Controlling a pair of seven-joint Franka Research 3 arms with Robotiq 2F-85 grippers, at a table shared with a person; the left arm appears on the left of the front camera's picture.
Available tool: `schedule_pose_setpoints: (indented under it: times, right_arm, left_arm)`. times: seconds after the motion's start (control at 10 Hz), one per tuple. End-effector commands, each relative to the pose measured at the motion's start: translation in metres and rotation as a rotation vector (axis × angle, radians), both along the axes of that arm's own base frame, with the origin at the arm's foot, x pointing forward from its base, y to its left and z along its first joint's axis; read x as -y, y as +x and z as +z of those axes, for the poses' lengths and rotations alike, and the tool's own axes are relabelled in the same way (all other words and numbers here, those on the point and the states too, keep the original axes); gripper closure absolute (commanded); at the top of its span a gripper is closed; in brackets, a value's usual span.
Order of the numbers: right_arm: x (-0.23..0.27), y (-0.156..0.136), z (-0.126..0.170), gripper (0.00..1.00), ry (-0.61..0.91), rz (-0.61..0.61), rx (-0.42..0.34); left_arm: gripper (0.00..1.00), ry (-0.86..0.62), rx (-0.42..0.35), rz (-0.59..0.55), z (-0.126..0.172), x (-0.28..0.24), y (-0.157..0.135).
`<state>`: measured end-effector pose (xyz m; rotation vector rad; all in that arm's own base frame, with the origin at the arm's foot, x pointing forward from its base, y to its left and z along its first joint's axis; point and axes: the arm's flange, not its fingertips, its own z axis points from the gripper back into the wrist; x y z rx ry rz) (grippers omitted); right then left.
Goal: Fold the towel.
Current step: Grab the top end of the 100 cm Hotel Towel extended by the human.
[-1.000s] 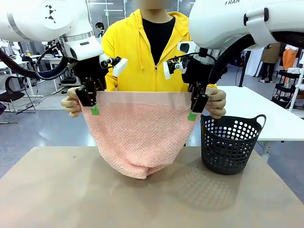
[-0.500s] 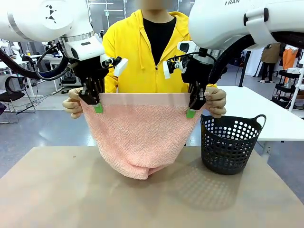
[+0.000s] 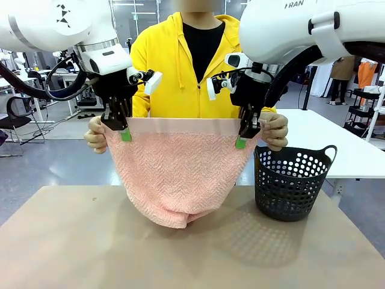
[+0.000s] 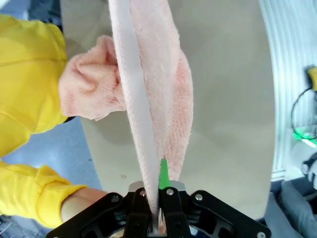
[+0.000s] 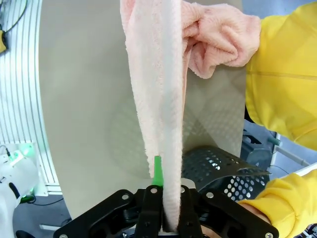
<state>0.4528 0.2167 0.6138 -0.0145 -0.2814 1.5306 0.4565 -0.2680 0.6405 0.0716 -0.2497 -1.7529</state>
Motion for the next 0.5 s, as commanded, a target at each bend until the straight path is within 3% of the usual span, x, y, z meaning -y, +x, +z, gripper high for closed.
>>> schedule_pose_setpoints:
  times: [0.0, 0.4]
  right_arm:
    - [-0.0006, -0.0006, 0.001, 1.0, -0.002, 0.003, 0.001]
    - [-0.0006, -0.0006, 0.001, 1.0, -0.002, 0.003, 0.001]
  left_arm:
    - [1.0, 0.004, -0.002, 0.0, -0.0013, -0.0004, 0.0008]
    - [1.0, 0.004, -0.002, 0.0, -0.0013, -0.0004, 0.0008]
